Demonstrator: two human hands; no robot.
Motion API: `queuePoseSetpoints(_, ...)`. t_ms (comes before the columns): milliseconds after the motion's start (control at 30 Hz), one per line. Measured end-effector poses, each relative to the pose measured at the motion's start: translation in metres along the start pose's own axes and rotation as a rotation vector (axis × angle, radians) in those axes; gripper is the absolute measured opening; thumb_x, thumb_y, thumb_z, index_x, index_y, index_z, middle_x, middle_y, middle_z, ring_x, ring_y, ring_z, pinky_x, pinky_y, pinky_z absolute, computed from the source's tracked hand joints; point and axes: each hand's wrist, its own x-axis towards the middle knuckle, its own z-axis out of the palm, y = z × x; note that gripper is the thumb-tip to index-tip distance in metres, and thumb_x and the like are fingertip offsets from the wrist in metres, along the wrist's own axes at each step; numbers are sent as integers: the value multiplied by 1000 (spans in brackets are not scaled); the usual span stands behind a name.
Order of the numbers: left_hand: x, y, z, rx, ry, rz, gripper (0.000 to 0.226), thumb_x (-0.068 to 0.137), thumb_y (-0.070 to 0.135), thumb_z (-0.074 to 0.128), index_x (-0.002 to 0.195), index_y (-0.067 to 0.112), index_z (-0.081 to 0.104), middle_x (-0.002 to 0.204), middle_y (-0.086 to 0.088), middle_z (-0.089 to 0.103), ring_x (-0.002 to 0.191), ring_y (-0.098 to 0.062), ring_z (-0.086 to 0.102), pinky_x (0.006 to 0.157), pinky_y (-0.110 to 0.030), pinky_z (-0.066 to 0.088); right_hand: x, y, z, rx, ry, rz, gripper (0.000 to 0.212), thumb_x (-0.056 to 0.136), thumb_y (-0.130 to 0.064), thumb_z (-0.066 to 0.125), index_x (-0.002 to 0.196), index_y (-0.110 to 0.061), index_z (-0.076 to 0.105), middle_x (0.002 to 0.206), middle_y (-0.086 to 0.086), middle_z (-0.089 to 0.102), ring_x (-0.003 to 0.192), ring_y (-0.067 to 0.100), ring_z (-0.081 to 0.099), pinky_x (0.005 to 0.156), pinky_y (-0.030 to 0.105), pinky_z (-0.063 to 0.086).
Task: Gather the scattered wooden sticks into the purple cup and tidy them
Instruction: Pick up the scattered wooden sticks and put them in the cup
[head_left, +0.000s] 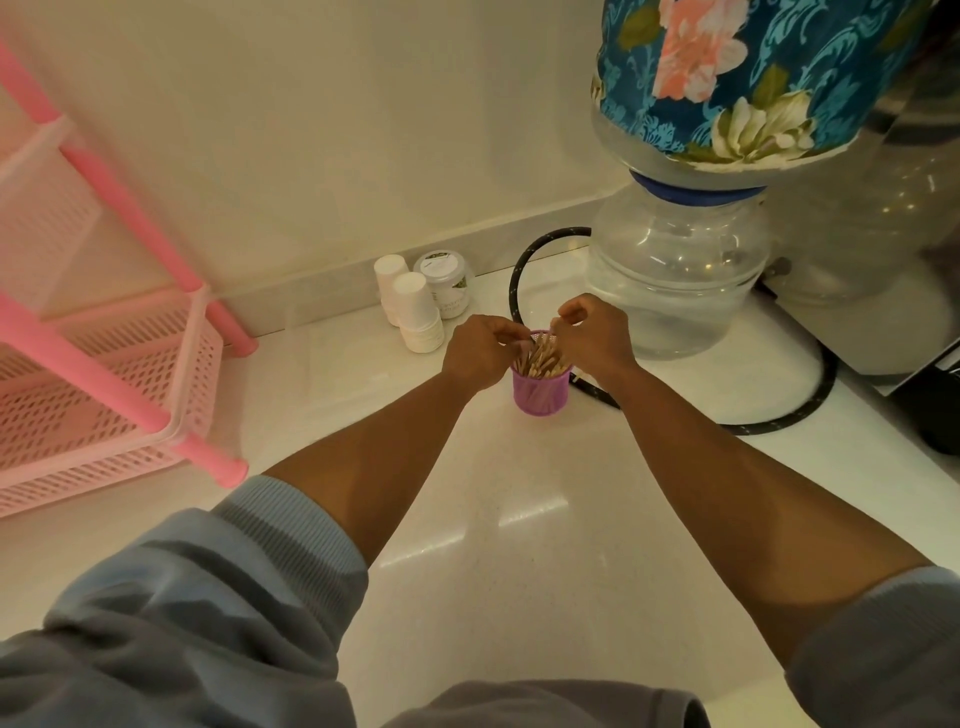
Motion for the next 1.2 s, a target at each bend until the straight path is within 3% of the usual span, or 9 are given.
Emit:
queuePoseSetpoints(200, 0, -10, 5, -90, 96, 10, 14, 88, 22, 71, 101, 20, 76, 100, 4, 74, 91, -7, 65, 83, -24, 52, 12, 20, -17, 45, 104, 132, 23, 86, -1, 50, 100, -9, 66, 105, 6, 67, 81, 11, 55, 55, 10, 37)
queuePoseSetpoints(467, -10, -36, 18, -235, 222, -160, 7, 92, 25, 65, 95, 24, 71, 92, 8, 71, 83, -12, 66, 78, -26, 53, 15, 69, -10, -158, -6, 243, 27, 82, -5, 54, 105, -9, 69, 113, 9, 66, 106, 25, 60, 90, 28, 48)
queuePoseSetpoints(533, -17, -46, 22, -216, 213, -183, 8, 92, 26, 66, 96, 23, 72, 94, 5, 72, 83, -12, 67, 77, -26, 53, 13, 76, -4, -180, -34, 254, 27, 81, -5, 56, 106, -10, 68, 115, 10, 65, 108, 27, 59, 92, 33, 51)
queuePoseSetpoints(800, -41, -79, 39, -80, 87, -218, 12, 91, 29, 67, 99, 23, 73, 99, 8, 71, 92, -8, 64, 74, -20, 46, 19, 88, 11, -132, -104, 296, 30, 84, -13, 57, 112, -18, 67, 125, 5, 61, 114, 24, 56, 95, 33, 49)
queuePoseSetpoints(900, -50, -90, 44, 99, 50, -189, 19, 91, 34, 64, 108, 28, 68, 113, 7, 64, 104, -10, 57, 82, -23, 43, 23, 91, 14, -126, -113, 302, 32, 85, -14, 56, 114, -18, 67, 126, 4, 61, 115, 23, 56, 96, 33, 49)
queuePoseSetpoints(1033, -61, -103, 52, 270, 11, -108, 38, 92, 39, 61, 129, 30, 56, 139, 6, 50, 131, -16, 42, 105, -34, 41, 28, 94, 20, -154, -127, 285, 27, 87, -17, 55, 109, -19, 70, 123, 4, 64, 113, 24, 58, 96, 33, 49)
queuePoseSetpoints(1200, -69, -115, 64, 366, 29, -35, 52, 98, 44, 50, 145, 23, 43, 153, 3, 39, 142, -19, 31, 117, -36, 30, 33, 95, 27, -217, -136, 299, 24, 88, -20, 54, 104, -16, 72, 116, 6, 67, 109, 26, 59, 91, 32, 48)
